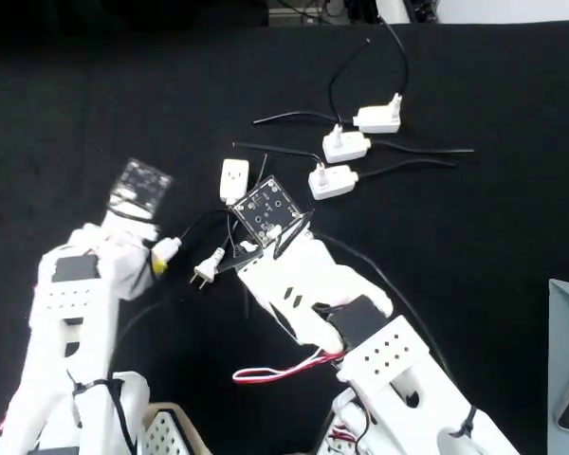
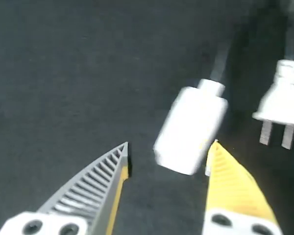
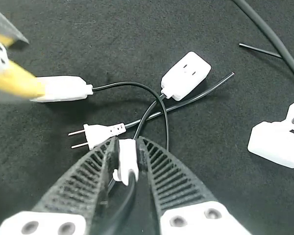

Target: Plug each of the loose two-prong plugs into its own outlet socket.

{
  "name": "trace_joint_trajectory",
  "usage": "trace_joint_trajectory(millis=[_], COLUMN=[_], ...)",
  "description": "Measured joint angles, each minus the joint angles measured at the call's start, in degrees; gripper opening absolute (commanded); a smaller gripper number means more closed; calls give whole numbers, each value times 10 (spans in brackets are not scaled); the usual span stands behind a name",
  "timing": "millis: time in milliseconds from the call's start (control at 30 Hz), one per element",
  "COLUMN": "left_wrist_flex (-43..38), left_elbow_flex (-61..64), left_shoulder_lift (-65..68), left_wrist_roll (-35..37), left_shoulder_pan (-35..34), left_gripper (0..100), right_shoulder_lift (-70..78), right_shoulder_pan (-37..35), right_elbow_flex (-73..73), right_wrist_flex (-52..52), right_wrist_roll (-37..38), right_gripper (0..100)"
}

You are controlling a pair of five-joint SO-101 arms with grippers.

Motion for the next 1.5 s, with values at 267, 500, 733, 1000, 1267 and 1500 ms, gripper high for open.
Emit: trace_joint_trajectory(millis=[267,500,733,1000,1267,1500], left_wrist_flex=[14,-10,-76,-33,-28,-62], left_elbow_flex=[-3,-62,-93,-110,19,78], left_shoulder_lift=[-6,-24,134,180,27,-5], left_wrist_roll=[18,31,31,30,30,30], left_shoulder_pan=[7,-69,-86,-45,47,56], left_gripper=[252,252,252,252,252,252], right_shoulder_lift=[0,0,0,0,0,0], right_shoulder_pan=[0,0,0,0,0,0], right_elbow_flex=[0,0,0,0,5,5], right_wrist_flex=[0,0,0,0,0,0], right_wrist_roll=[0,0,0,0,0,0], right_gripper=[11,11,11,11,11,11])
